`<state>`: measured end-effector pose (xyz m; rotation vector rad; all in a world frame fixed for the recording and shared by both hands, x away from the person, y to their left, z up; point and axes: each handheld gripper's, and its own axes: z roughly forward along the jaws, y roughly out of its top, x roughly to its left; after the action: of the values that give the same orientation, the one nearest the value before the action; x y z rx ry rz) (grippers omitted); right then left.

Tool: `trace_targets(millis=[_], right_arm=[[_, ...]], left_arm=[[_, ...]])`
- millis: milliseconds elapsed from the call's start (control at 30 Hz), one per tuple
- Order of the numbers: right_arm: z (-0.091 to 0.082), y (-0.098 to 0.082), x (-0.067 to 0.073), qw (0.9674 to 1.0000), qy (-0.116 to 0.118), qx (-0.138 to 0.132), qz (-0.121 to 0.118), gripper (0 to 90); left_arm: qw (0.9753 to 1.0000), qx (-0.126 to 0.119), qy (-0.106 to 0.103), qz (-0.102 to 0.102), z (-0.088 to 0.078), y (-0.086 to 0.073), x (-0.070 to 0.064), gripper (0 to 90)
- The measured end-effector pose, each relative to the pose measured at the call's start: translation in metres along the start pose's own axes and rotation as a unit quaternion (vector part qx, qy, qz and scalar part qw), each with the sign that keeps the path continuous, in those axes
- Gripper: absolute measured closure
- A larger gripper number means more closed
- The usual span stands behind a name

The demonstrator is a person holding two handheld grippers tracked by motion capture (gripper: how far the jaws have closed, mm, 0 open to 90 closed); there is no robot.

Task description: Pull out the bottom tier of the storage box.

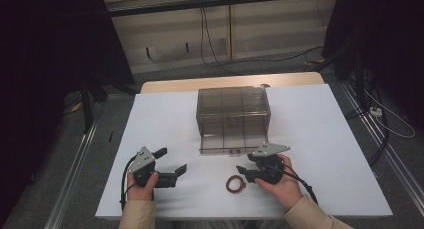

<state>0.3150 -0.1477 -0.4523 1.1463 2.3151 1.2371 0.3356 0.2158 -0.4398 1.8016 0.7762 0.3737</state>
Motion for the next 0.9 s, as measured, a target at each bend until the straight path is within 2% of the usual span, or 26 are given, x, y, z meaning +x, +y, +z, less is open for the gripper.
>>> trace_targets(millis=[167, 333, 667, 800, 900], right_arm=[[-0.001, -0.001, 0.003, 0.9999, 0.008, 0.009, -0.005, 52.9], [-0.002, 0.000, 0.006, 0.9997, 0.019, 0.008, -0.011, 62.4], [0.001, 0.003, 0.016, 0.9980, 0.053, 0.022, -0.026, 68.8], [0.003, 0.004, 0.018, 0.9975, 0.058, 0.025, -0.031, 70.5], [0.005, 0.003, 0.019, 0.9967, 0.060, 0.038, -0.037, 71.5]], left_arm=[[1.0000, -0.002, -0.002, 0.002, 0.002, 0.001, 0.001, 3.1], [1.0000, -0.001, -0.004, 0.002, 0.004, 0.002, 0.000, 3.1], [1.0000, 0.005, -0.001, 0.006, 0.002, 0.001, -0.002, 3.1], [1.0000, 0.002, 0.002, 0.006, -0.001, 0.001, -0.002, 3.1], [1.0000, 0.002, 0.000, 0.007, 0.000, 0.001, -0.002, 3.1]])
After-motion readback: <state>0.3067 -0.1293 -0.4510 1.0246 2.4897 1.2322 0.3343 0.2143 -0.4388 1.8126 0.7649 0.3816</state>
